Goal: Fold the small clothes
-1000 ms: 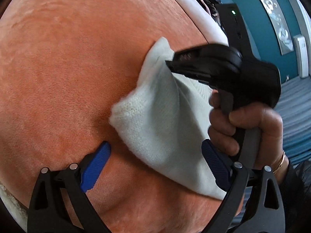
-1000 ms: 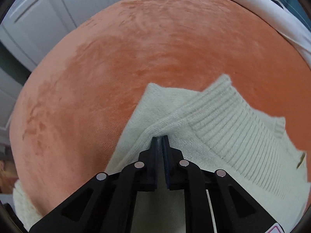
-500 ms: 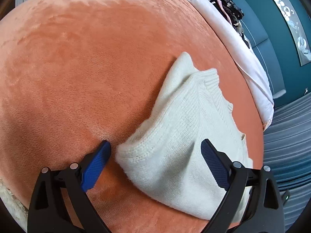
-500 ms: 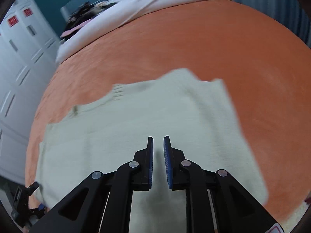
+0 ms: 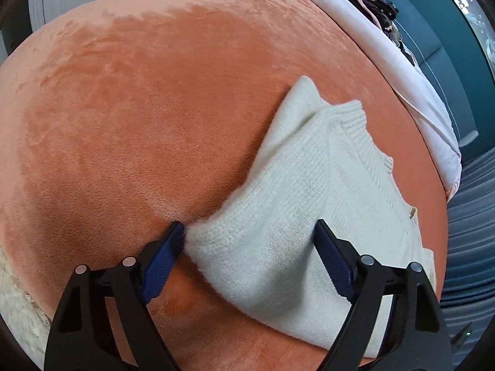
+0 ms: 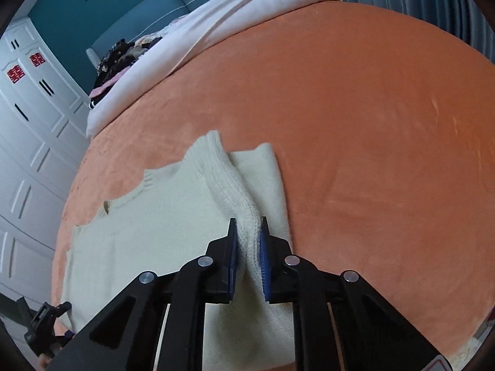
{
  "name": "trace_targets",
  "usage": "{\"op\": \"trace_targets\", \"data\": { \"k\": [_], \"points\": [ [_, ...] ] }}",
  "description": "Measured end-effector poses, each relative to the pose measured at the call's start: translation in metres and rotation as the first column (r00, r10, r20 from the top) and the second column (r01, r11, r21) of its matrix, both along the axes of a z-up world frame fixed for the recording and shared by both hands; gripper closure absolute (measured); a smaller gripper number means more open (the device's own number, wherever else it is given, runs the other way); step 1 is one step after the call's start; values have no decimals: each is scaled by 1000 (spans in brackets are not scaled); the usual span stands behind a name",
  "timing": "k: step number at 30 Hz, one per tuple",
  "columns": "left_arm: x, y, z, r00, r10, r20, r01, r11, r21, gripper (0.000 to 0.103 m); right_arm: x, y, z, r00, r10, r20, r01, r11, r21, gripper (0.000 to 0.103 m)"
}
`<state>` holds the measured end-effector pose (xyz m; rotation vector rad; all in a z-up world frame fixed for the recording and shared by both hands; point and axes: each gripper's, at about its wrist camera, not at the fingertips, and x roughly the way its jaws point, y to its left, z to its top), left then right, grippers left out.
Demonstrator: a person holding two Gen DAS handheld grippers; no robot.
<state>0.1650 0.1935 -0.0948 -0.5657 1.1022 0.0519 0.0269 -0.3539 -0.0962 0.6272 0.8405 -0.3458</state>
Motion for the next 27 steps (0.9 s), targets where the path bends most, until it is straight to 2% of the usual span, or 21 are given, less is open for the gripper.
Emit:
{"op": "trace_targets", "data": {
  "k": [1,2,3,4,5,6,8,10,11,12,14,15,16,17,18,20,23,25,27],
  "points": [
    [0,0,0,1000,-3,-1,3,1000,7,21,6,-5,-22,997,16,-81,-13,999,33,90],
    [1,-1,0,1000,-5,-4,5,1000,15,18,11,-8,-38,992,42,-116,-35,998,59,92],
    [3,-3,0,1000,-2,-9,2,1000,19,16,9,-10,-35,995,34,-91,-29,998,56,91],
    [5,-4,1,1000,5,-14,-5,1000,18,15,7,-11,-25,995,20,-99,-14,998,57,89],
    [7,-4,1,1000,12,-18,-12,1000,14,14,5,-8,-9,995,-23,-102,26,999,28,80],
    [7,-3,0,1000,23,-20,-23,1000,6,13,1,-1,10,996,-56,-65,55,998,-17,79],
    [9,-1,-1,999,35,-16,-36,999,-13,12,8,22,39,1000,18,17,-17,999,-37,80],
    [9,0,-1,999,51,-6,-51,998,-33,12,32,56,51,989,145,36,-145,989,7,80],
    [7,2,0,998,61,2,-60,997,-49,17,45,78,54,973,224,48,-226,974,33,82],
    [7,3,1,998,67,8,-66,996,-64,29,56,98,54,957,285,48,-287,957,45,83],
    [7,8,2,998,61,16,-59,992,-112,44,83,138,44,921,389,18,-389,919,60,84],
    [7,11,0,998,64,11,-62,990,-129,52,96,155,32,904,428,-5,-426,901,77,87],
    [8,14,-2,998,65,5,-64,986,-152,56,104,167,19,889,457,-34,-451,886,108,89],
    [7,18,-3,998,67,0,-66,982,-177,64,119,178,-4,869,484,-99,-469,872,141,94],
    [7,21,-3,998,67,3,-65,977,-203,71,125,186,-25,862,480,-165,-465,877,122,98],
    [5,23,2,998,67,23,-59,966,-251,77,124,185,-35,871,474,-126,-462,879,117,99],
    [1,3,37,991,5,135,30,966,-256,84,122,167,-32,888,447,-108,-417,882,220,100],
    [3,-26,69,971,-78,226,131,964,-230,86,122,161,-33,885,457,-93,-426,872,240,100],
    [4,-64,97,939,-172,297,236,952,-193,86,115,159,-33,888,453,-75,-422,869,258,99]
  ]
}}
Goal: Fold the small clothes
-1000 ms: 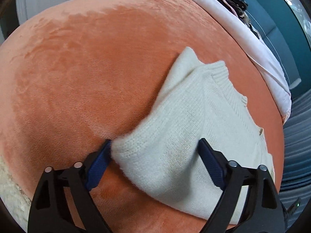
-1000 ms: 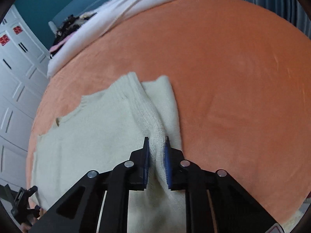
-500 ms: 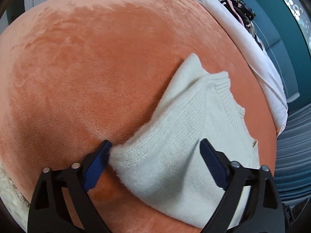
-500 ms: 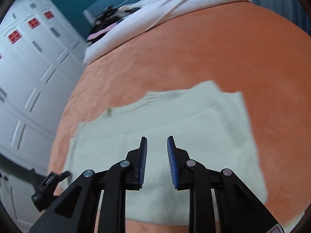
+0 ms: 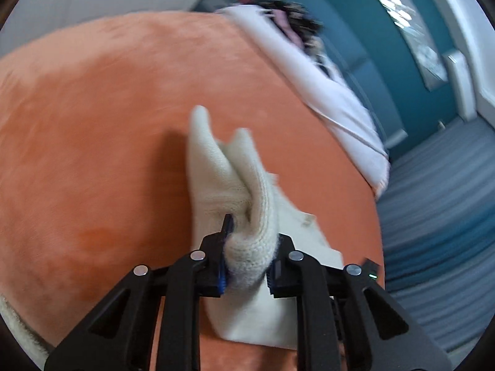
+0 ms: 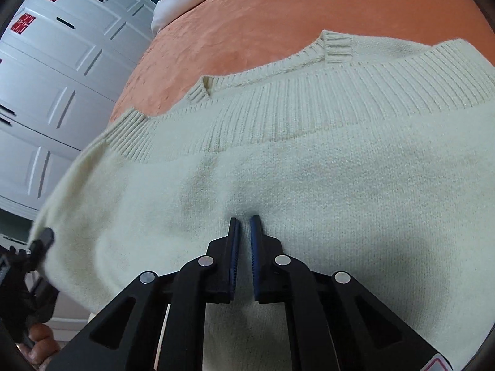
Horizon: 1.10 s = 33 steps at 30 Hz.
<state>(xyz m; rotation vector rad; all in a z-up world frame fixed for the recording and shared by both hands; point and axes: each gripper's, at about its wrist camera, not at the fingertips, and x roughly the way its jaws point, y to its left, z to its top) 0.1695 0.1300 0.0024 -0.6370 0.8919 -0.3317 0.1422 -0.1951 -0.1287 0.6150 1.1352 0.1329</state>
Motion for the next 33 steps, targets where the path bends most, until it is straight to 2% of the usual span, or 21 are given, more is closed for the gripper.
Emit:
{"op": "trace_targets", "data": {
  "k": [2,3,4,6,9,12,13,14,15,16,17,18,20,22,24,26,28,30,31,32,33],
  "points": [
    [-1,-42,22,993,-97,61,96,995,22,87,-8,-7,6,999,-40,10,39,997,68,95],
    [-3,-66,32,982,-159,98,156,987,40,87,-16,-15,13,997,-71,25,67,990,122,92],
    [-7,-91,40,966,-226,127,219,974,61,88,-27,-15,21,994,-96,54,86,983,165,87],
    [-17,-141,43,923,-352,156,340,935,100,88,-61,-44,40,979,-157,126,126,965,230,87],
    [-32,-211,12,855,-508,104,494,858,140,88,-114,-87,45,961,-239,140,208,957,204,84],
    [-45,-254,-43,819,-573,-29,566,799,204,86,-157,-125,27,941,-330,74,314,934,172,82],
    [-51,-257,-53,821,-569,-54,564,793,230,85,-170,-136,22,931,-362,46,349,920,178,82],
    [-59,-255,-56,824,-564,-44,556,792,253,82,-179,-143,19,923,-384,36,370,909,193,81],
    [-68,-249,-51,826,-564,-6,543,793,276,73,-187,-149,20,915,-401,45,382,897,223,71],
    [-76,-242,-45,816,-578,28,547,787,284,65,-192,-152,22,908,-414,59,388,887,250,64],
    [-82,-234,-39,810,-585,52,547,783,296,48,-196,-154,26,902,-425,74,392,879,272,42],
    [-87,-222,-33,817,-572,73,522,788,328,33,-196,-154,29,897,-432,90,390,873,294,32],
    [-93,-202,-30,833,-544,100,468,790,396,20,-182,-145,31,905,-411,107,352,867,352,32],
    [-94,-181,-37,854,-516,72,435,782,446,17,-163,-134,31,922,-376,94,313,866,391,31],
    [-88,-165,-53,879,-476,10,412,770,487,17,-141,-114,31,948,-311,64,268,892,365,28],
    [-84,-157,-68,888,-459,-26,406,755,515,17,-110,-88,27,969,-247,18,231,929,291,28],
    [-81,-159,-82,889,-456,-46,398,719,569,17,-91,-67,26,980,-196,-13,194,953,232,28],
    [-81,-156,-92,891,-449,-62,386,680,623,17,-76,-48,33,987,-161,-26,163,974,157,32],
    [-81,-149,-92,897,-439,-61,375,679,631,17,-69,-41,43,988,-152,-18,153,983,102,39],
    [-77,-146,-91,908,-415,-57,354,689,632,22,-61,-33,59,991,-129,19,129,991,31,75],
    [-73,-143,-87,917,-396,-54,346,719,602,43,-58,-29,75,993,-99,59,100,995,-15,81]
  ]
}}
